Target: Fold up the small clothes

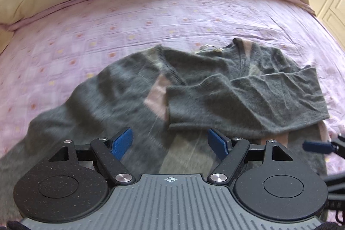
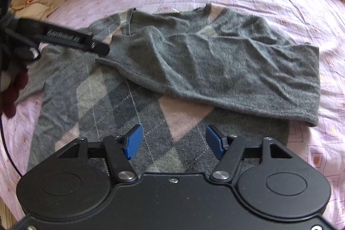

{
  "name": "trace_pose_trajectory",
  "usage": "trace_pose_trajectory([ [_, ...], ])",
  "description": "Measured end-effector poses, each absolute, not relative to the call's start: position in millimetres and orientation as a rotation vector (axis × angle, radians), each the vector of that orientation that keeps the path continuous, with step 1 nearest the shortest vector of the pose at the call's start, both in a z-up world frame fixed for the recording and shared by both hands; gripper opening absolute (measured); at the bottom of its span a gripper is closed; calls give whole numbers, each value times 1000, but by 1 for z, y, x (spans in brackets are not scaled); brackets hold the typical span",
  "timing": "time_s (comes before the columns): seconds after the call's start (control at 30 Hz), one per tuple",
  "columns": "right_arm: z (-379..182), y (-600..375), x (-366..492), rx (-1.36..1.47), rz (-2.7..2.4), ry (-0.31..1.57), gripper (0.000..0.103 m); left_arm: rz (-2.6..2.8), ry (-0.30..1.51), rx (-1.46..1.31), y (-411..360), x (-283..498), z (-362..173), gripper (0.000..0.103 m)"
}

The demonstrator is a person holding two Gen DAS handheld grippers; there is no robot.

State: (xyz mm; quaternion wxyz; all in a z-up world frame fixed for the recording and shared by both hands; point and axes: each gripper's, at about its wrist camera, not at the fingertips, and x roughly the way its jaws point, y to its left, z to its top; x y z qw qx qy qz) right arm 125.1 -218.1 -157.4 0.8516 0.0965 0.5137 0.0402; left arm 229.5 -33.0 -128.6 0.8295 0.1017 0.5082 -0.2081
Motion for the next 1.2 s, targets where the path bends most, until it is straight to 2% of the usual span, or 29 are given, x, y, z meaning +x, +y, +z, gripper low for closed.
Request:
trace_pose_trajectory([
  [0.13, -173, -218, 126, 202, 101, 1106, 71, -462, 1078, 231, -50, 248, -143, 76],
  [0.3, -180, -216, 123, 205, 126, 1083, 83, -479, 1141, 246, -59, 266, -167, 76],
  [0.37, -181, -215, 122, 211, 142, 1074, 91, -487, 1169, 236, -58, 269, -175, 76],
  [0.6, -184, -209, 122, 196, 146, 1071, 96, -518, 1164, 199, -53, 272, -173, 76],
  [0.63, -184, -209, 122, 201, 144, 1071, 96, -521, 1157, 195, -53, 271, -172, 71],
  [0.67, -184, -210, 122, 206, 142, 1072, 96, -520, 1145, 200, -53, 271, -171, 53],
  [0.73, -184, -211, 122, 210, 139, 1075, 95, -498, 1126, 213, -54, 269, -166, 29],
  [0.83, -181, -211, 121, 211, 127, 1082, 93, -491, 1123, 191, -53, 266, -158, 9],
  [0.87, -179, -212, 120, 219, 123, 1084, 93, -487, 1115, 187, -52, 265, -154, 6],
  [1.2, -157, -231, 99, 288, 58, 1059, 93, -358, 977, 12, 2, 227, -81, 0],
])
